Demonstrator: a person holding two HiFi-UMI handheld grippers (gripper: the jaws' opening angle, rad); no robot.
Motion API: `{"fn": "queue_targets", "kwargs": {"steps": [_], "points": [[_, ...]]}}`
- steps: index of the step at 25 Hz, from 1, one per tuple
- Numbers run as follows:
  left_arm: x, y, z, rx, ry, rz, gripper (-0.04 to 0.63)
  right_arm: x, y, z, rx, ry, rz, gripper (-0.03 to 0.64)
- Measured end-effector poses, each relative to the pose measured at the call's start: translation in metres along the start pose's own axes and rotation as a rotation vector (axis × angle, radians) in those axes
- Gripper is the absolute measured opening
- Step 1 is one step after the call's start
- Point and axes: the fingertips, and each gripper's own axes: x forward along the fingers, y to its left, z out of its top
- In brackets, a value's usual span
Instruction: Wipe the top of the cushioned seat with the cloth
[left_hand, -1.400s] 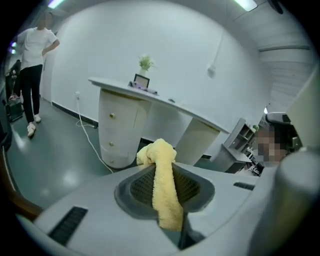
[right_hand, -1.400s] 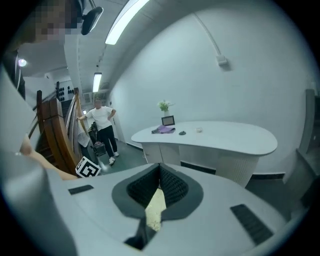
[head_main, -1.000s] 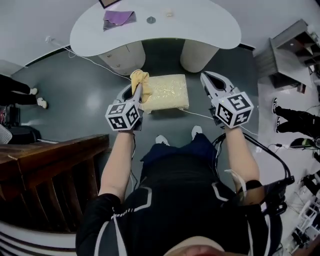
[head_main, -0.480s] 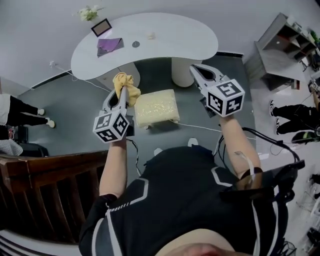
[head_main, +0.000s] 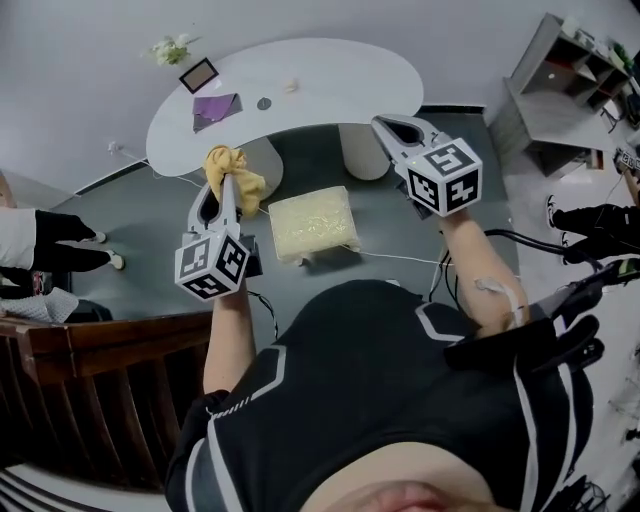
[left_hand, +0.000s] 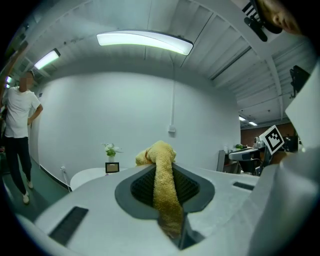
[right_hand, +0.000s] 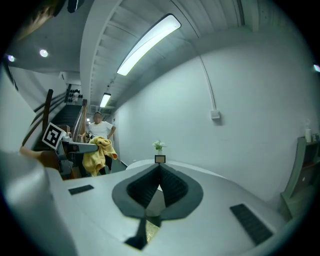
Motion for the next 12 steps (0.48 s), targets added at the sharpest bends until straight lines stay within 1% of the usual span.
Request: {"fn": "queue_targets", "kwargs": {"steps": [3,8,12], "points": [[0.001,-0.008,0.010,0.059,-0.005,0.031,0.063,-0.002,-0.006,0.005,0.005,-0.003,0.006,0.005],[-0.005,-0.008,0.022,0.043,-0.083,0.032,0.063,-0.001,-0.005,0.009,-0.022,-0.003,0.002,0.005],[-0.002,-0.008,0.027,0.032,-0.095,0.035,0.063,-0.003,-0.011,0.013,-0.024,-0.003,-0.012,0.005]]}}
